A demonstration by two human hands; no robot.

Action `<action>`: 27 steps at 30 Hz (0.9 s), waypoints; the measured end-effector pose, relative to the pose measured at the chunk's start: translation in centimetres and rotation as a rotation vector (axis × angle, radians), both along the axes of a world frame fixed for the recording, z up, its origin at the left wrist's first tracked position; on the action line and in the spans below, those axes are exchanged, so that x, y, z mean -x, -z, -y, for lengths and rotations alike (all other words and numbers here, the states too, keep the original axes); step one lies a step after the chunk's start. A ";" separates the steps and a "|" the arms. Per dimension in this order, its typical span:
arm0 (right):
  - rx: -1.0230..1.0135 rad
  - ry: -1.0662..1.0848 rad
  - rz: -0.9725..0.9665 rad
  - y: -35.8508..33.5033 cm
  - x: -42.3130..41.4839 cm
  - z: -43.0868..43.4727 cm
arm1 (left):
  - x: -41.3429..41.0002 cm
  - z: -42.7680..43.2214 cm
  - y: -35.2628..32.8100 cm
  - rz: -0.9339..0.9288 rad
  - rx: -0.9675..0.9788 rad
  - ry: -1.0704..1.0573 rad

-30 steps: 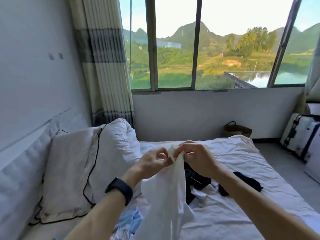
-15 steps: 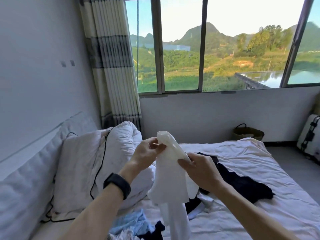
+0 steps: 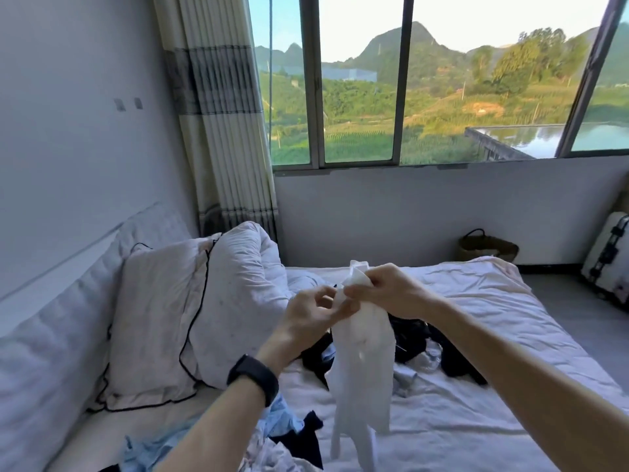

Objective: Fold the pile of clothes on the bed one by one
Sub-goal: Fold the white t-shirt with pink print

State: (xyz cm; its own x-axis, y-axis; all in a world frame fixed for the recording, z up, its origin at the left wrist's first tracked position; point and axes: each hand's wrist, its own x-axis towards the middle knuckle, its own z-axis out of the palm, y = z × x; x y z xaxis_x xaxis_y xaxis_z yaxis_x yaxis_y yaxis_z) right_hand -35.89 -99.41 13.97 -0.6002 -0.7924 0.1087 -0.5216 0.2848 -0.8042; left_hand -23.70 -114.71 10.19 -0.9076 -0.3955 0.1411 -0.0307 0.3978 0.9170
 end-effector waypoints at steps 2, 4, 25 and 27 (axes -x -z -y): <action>0.026 0.049 0.037 -0.1 0.3 -1.0 | -0.3 1.5 -0.9 0.012 0.049 -0.008; 0.042 0.110 0.079 -0.4 0.6 -2.1 | -0.8 2.9 -1.6 0.040 -0.058 -0.046; -0.428 0.172 -0.379 4.0 1.2 -6.4 | -8.2 13.6 -1.7 0.095 0.540 -0.290; -0.451 0.303 -0.470 5.1 0.3 -6.5 | -8.6 14.0 -0.5 0.069 0.620 -0.300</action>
State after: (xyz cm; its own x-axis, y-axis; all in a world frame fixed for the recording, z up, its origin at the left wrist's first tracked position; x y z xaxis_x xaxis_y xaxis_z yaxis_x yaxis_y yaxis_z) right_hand -36.20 -92.91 8.87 -0.7714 -0.6266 0.1106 -0.6287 0.7240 -0.2838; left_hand -15.14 -128.74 10.73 -0.7870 -0.4954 0.3678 -0.2715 0.8133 0.5145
